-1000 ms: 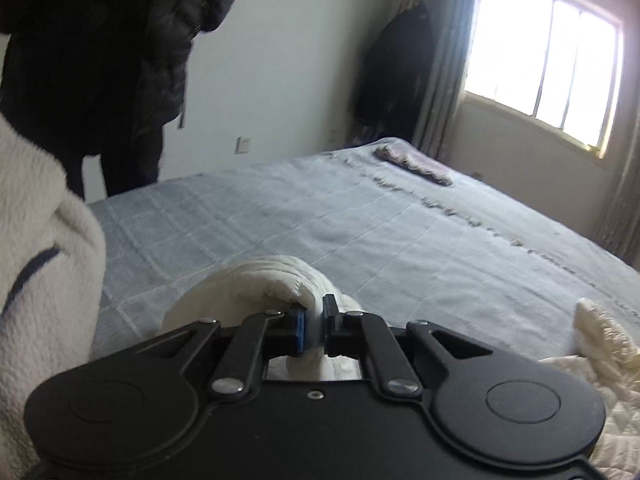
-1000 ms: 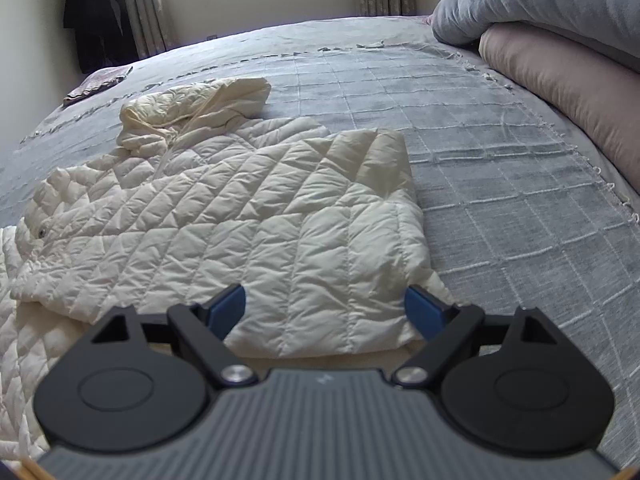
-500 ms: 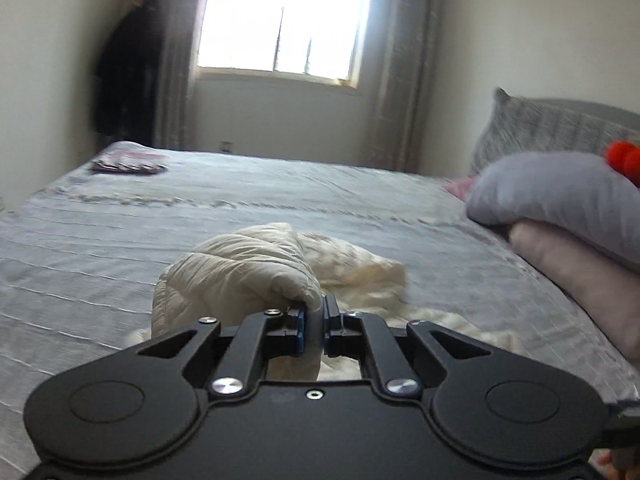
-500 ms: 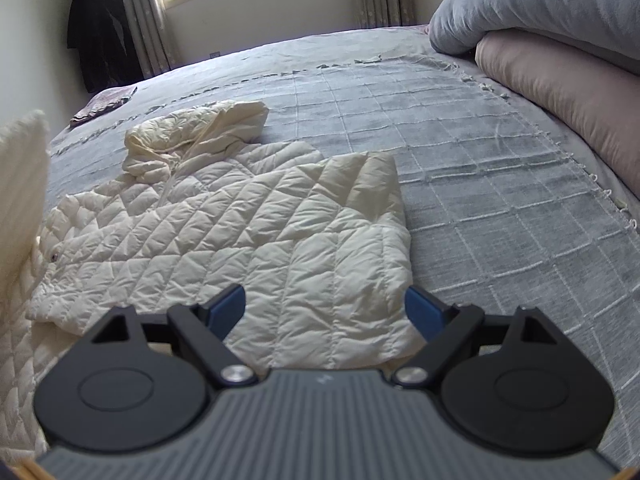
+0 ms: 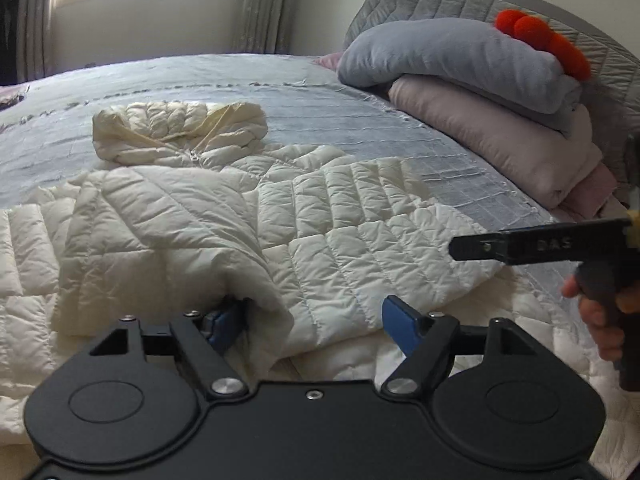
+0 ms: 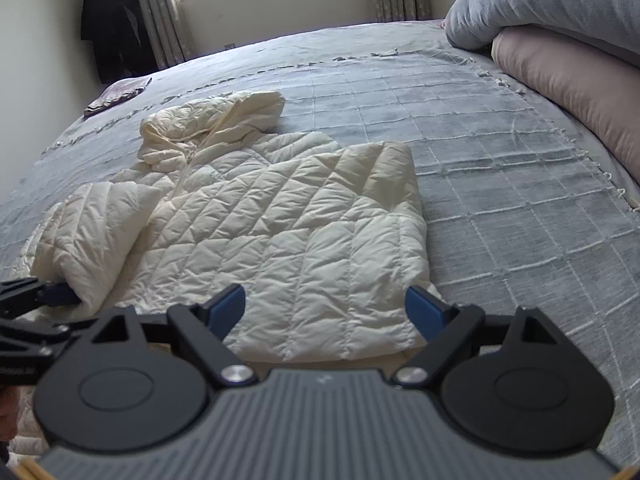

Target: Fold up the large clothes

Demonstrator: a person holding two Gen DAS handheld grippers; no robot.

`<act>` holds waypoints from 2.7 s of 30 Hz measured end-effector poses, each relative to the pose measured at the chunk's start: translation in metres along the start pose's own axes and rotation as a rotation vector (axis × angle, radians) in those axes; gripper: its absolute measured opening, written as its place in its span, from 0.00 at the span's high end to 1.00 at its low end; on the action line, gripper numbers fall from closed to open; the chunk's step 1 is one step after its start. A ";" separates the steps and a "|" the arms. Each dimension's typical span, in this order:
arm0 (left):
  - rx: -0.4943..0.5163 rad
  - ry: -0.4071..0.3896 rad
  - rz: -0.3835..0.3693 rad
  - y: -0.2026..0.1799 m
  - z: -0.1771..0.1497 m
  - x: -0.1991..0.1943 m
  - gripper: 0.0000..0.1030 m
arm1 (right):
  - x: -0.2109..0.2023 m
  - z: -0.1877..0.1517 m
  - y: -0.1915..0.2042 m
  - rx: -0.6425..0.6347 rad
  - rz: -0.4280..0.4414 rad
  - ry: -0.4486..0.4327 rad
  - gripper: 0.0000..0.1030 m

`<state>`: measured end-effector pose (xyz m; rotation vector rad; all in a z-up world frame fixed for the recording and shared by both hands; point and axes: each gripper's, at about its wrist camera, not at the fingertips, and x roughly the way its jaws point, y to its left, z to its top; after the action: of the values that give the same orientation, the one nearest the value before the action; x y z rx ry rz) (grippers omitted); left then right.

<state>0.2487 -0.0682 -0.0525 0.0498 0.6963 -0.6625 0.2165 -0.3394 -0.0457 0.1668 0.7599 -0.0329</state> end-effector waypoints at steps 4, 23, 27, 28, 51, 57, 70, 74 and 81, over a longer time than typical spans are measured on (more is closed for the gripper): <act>0.087 -0.019 0.004 0.005 -0.006 -0.038 0.27 | -0.004 0.001 0.020 -0.039 0.026 -0.010 0.15; -0.260 -0.075 0.242 0.155 -0.074 -0.062 0.54 | 0.062 0.005 0.195 -0.373 0.021 0.004 0.17; -0.265 -0.079 0.223 0.156 -0.076 -0.063 0.54 | 0.050 0.019 0.136 -0.235 -0.030 -0.017 0.16; -0.268 -0.080 0.216 0.156 -0.076 -0.064 0.53 | 0.047 0.020 0.120 -0.197 -0.023 -0.004 0.16; -0.240 -0.077 0.236 0.148 -0.072 -0.063 0.53 | 0.052 0.004 0.047 0.026 0.044 0.064 0.81; -0.221 -0.058 0.265 0.141 -0.072 -0.067 0.50 | 0.046 -0.002 0.062 -0.105 -0.016 0.104 0.76; -0.133 0.046 0.308 0.141 0.013 -0.081 0.08 | 0.019 0.068 0.039 -0.145 0.070 0.097 0.23; -0.110 0.087 0.314 0.153 0.052 -0.056 0.05 | 0.039 0.093 0.036 -0.160 0.071 0.116 0.17; -0.144 0.129 0.375 0.194 0.117 0.020 0.03 | 0.086 0.132 0.030 -0.169 0.083 0.117 0.11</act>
<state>0.4406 0.0456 -0.0074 0.0880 0.8309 -0.2500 0.3720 -0.3288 -0.0070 0.0393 0.8675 0.1201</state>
